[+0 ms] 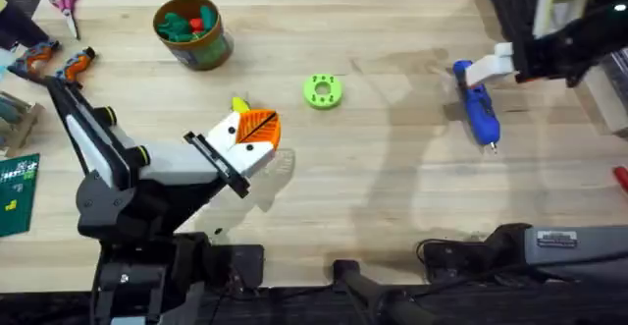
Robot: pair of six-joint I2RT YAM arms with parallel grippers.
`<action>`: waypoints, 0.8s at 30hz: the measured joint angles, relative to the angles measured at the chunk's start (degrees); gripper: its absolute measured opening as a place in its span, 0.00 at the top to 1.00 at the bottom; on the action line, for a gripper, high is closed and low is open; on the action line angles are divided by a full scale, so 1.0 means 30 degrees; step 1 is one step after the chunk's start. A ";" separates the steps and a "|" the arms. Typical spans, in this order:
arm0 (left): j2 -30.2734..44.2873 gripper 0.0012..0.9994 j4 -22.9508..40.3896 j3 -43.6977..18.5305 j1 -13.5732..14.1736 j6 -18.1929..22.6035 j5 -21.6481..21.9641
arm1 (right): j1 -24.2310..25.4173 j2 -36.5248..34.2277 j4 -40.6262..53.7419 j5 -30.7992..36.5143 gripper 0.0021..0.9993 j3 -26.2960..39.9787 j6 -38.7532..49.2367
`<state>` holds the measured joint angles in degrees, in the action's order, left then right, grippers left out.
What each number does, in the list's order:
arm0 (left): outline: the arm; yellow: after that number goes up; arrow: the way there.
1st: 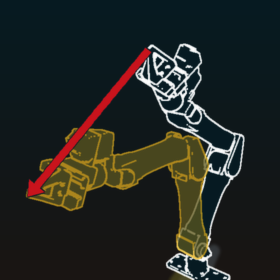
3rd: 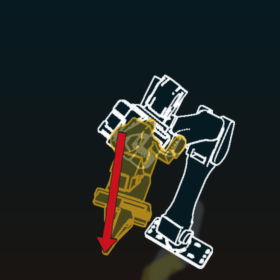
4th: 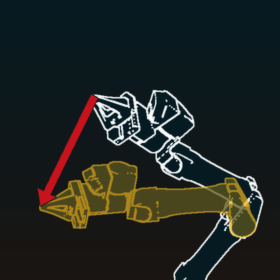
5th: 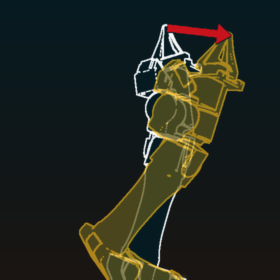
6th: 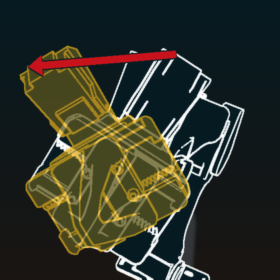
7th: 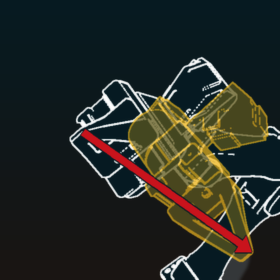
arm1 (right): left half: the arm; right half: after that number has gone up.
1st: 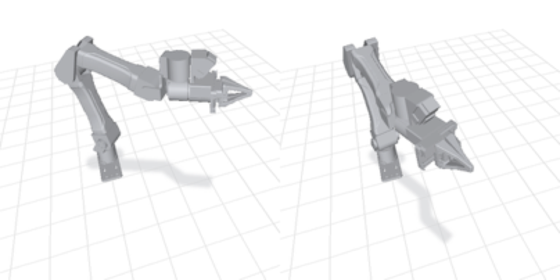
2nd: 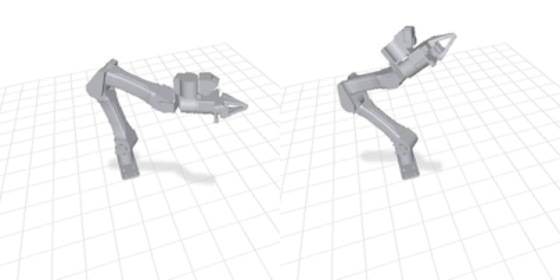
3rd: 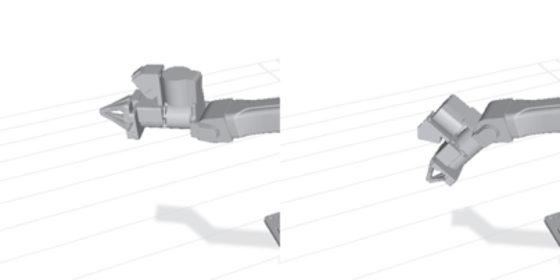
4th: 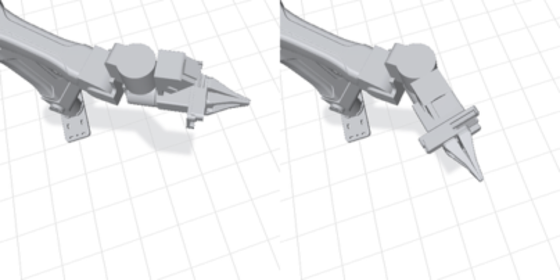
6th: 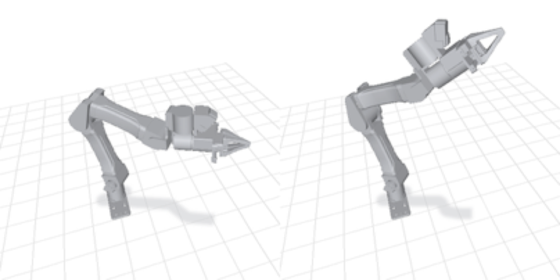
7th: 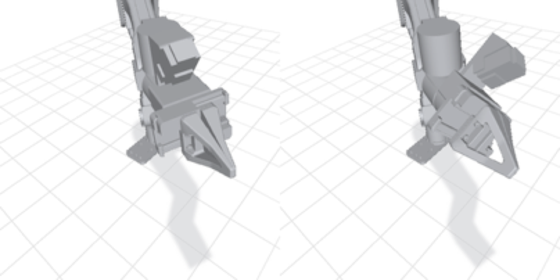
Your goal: Pick up the gripper from the table and insert it into the empty holder that is missing its gripper. Then pick up a screw, insert it into the mounting hole, and use the screwdriver to tighten it. Finally, clean up the table by picking up the vegetable and placing it into the bucket.
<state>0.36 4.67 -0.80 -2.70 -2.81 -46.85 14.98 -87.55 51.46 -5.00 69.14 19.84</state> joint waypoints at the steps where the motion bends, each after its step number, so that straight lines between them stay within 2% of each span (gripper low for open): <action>1: 0.0000 0.99 0.0000 0.0000 0.0000 0.0000 0.0000 | -0.0210 -0.0331 -0.0280 0.0268 0.01 0.0000 0.0138; 11: 0.0000 0.99 0.0000 0.0000 0.0000 0.0000 0.0000 | -0.1410 -0.2929 -0.1490 0.1222 0.01 0.0000 0.0561; 24: 0.0000 0.99 0.0000 0.0000 0.0000 -0.0002 0.0000 | -0.1472 -0.5741 -0.2442 0.1530 0.01 0.0443 0.0617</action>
<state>0.36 4.67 -0.80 -2.70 -2.81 -46.85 10.57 -104.77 44.13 -0.41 70.47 21.69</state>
